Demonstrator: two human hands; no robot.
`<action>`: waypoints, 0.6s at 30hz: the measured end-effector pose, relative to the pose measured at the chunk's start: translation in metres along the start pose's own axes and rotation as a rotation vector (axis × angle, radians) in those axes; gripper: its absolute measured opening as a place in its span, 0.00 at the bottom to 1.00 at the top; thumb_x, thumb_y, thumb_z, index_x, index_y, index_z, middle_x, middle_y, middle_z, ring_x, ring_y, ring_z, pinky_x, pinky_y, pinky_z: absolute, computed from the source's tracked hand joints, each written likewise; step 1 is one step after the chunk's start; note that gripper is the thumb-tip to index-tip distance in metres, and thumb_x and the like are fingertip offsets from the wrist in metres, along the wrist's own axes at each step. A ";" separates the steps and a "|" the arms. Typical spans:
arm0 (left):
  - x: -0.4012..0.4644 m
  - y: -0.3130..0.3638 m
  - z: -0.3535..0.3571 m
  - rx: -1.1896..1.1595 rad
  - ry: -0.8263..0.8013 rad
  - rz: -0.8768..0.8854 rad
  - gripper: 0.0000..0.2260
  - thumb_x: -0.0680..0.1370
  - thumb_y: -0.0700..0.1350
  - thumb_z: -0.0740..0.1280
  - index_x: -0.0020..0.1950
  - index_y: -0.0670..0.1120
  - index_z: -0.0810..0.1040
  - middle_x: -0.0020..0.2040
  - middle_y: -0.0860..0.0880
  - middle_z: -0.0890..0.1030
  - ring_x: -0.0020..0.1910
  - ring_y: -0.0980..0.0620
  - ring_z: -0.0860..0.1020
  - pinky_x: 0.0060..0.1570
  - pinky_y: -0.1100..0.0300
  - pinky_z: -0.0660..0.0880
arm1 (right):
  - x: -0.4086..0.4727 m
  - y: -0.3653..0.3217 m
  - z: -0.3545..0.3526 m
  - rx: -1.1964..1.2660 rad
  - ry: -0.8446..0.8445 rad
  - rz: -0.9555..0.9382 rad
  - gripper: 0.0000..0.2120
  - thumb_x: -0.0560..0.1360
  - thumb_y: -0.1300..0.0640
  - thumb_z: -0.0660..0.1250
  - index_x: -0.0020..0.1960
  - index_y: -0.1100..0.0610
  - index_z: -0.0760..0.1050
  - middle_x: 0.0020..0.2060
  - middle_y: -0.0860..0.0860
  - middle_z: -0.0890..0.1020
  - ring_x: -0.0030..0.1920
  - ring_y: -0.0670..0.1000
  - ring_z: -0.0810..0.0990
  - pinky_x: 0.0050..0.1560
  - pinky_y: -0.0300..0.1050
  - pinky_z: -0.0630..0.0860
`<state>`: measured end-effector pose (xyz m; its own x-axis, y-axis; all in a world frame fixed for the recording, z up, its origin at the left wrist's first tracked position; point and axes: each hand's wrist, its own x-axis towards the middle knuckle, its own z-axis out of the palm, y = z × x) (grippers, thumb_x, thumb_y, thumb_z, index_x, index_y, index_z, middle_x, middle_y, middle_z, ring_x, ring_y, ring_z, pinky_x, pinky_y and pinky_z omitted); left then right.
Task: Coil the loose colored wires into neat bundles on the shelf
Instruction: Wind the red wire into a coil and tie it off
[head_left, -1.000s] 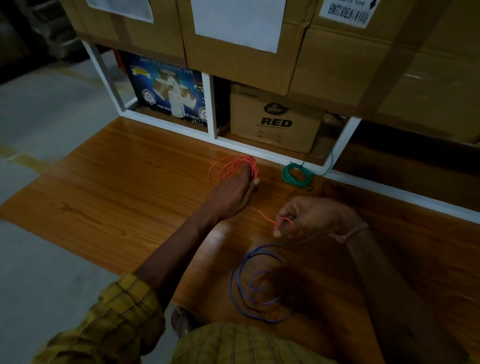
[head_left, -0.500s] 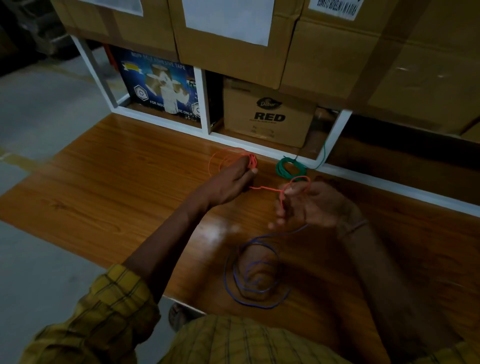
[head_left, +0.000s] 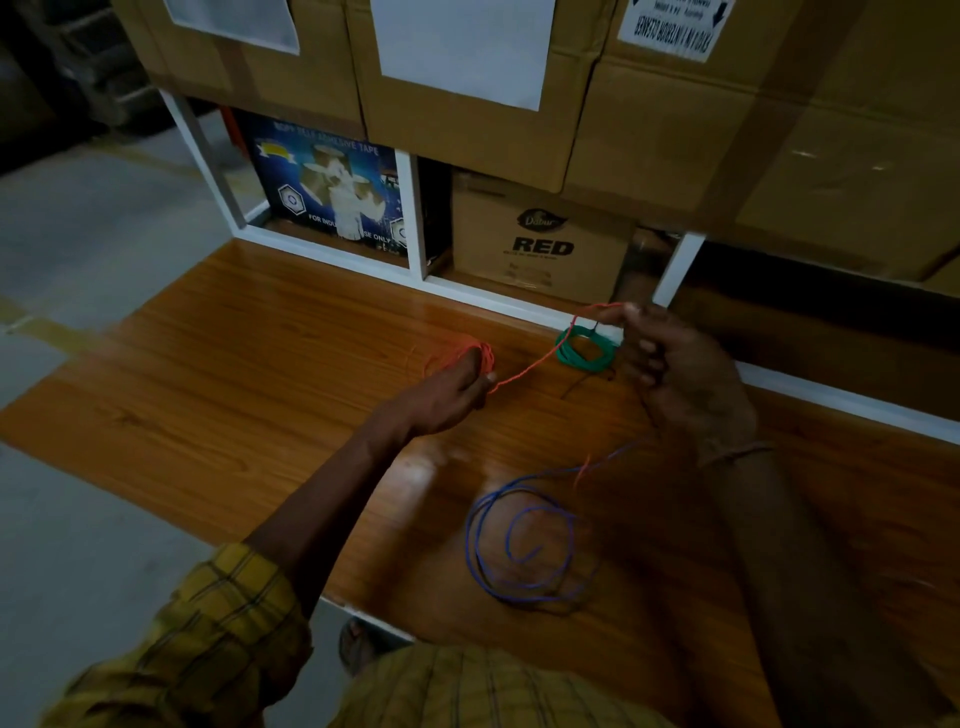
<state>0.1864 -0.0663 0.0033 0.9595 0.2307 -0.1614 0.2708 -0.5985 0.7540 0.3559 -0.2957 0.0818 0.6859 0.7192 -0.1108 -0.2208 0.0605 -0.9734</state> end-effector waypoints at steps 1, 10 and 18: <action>-0.003 0.001 0.001 -0.095 -0.025 -0.020 0.18 0.88 0.55 0.56 0.75 0.47 0.66 0.51 0.46 0.81 0.48 0.51 0.80 0.49 0.54 0.78 | 0.008 0.000 -0.004 -0.040 0.031 -0.022 0.15 0.85 0.56 0.59 0.57 0.64 0.80 0.29 0.48 0.62 0.26 0.43 0.59 0.25 0.37 0.57; -0.026 0.019 0.008 -1.096 -0.470 0.115 0.23 0.89 0.48 0.47 0.75 0.40 0.73 0.33 0.51 0.62 0.29 0.53 0.55 0.32 0.58 0.55 | 0.054 0.041 0.002 -0.520 0.294 -0.120 0.09 0.84 0.54 0.64 0.50 0.55 0.82 0.38 0.39 0.81 0.38 0.38 0.78 0.34 0.32 0.72; -0.022 0.035 -0.007 -1.456 -0.326 0.282 0.26 0.88 0.46 0.43 0.81 0.31 0.58 0.43 0.46 0.73 0.30 0.52 0.61 0.35 0.57 0.65 | 0.028 0.093 0.028 -0.597 0.020 0.176 0.13 0.83 0.51 0.65 0.46 0.57 0.81 0.26 0.48 0.70 0.24 0.47 0.63 0.21 0.36 0.57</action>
<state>0.1745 -0.0868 0.0379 0.9929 -0.0500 0.1084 -0.0412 0.7085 0.7046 0.3354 -0.2501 -0.0058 0.6884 0.6700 -0.2779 0.0900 -0.4591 -0.8838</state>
